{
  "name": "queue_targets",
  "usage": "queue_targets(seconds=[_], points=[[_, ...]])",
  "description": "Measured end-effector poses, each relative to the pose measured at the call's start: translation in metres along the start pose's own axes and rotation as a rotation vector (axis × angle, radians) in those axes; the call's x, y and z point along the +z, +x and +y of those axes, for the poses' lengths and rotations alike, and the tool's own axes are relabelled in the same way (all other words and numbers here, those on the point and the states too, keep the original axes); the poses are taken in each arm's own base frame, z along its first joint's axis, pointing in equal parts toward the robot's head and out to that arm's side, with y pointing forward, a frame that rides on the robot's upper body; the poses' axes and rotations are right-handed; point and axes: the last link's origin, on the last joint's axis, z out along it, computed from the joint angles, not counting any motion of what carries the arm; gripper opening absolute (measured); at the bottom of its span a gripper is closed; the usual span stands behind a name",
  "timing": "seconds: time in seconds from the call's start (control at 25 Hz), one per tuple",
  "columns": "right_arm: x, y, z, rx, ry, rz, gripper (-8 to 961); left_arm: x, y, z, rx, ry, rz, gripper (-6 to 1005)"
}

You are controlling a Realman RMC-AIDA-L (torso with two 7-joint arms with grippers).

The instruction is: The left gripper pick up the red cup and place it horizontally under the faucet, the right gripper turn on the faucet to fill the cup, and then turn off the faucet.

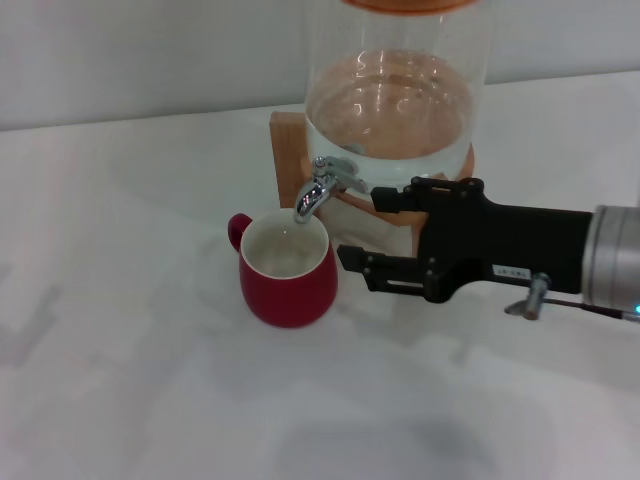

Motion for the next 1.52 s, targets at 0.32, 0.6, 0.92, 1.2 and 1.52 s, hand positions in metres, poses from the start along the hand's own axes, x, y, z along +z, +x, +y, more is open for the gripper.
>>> queue_targets(seconds=[0.32,0.6,0.92,1.2,1.52], points=[[0.013,0.010,-0.016,0.033,0.052,0.010,720,0.001,0.000,0.001,-0.001,-0.006,0.004,784],[0.017,0.012,-0.022,0.040,0.076,0.009,720,0.004,0.001,0.001,0.001,-0.016,0.007,784],[0.022,0.008,-0.019,0.029,0.056,0.006,720,0.003,0.001,0.001,0.002,-0.014,0.010,784],[0.031,0.004,-0.012,0.007,0.004,0.011,720,0.002,0.001,0.000,0.003,-0.006,0.007,784],[0.034,0.001,-0.003,-0.011,-0.055,0.019,720,0.002,0.001,0.000,0.003,-0.004,0.008,784]])
